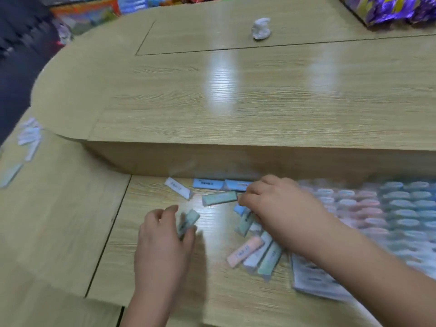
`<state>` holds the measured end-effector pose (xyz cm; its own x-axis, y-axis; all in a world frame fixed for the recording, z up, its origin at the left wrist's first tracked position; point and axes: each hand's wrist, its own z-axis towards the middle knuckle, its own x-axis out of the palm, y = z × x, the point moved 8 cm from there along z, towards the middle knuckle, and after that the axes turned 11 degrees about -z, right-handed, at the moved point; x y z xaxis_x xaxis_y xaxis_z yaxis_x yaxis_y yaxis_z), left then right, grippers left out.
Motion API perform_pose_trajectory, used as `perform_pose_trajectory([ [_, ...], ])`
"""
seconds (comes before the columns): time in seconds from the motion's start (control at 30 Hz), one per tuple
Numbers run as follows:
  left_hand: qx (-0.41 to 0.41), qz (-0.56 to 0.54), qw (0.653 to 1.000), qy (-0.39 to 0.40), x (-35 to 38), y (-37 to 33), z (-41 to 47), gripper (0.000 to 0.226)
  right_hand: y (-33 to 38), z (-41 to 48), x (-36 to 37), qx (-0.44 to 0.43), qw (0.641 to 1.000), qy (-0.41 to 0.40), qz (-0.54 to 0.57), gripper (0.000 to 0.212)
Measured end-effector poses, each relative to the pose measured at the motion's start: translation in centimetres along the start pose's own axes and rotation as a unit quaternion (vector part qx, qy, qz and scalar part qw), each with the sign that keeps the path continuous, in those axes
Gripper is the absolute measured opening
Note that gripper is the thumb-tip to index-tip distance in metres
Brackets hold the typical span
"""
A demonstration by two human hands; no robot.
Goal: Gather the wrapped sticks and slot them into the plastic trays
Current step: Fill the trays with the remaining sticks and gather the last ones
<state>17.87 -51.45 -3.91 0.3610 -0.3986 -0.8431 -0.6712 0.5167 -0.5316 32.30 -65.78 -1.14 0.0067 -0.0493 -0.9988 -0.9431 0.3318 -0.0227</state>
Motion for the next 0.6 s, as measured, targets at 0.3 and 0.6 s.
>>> perform_pose_trajectory([
  [0.3,-0.024,-0.072,0.997,-0.010,0.3,3.3,0.8,0.010,1.4,2.5,3.2,-0.046,0.994,0.081,-0.061,0.018],
  [0.6,-0.024,-0.324,0.946,-0.002,-0.6,0.6,1.1,0.019,-1.8,1.0,-2.6,0.059,0.974,-0.058,0.213,0.026],
])
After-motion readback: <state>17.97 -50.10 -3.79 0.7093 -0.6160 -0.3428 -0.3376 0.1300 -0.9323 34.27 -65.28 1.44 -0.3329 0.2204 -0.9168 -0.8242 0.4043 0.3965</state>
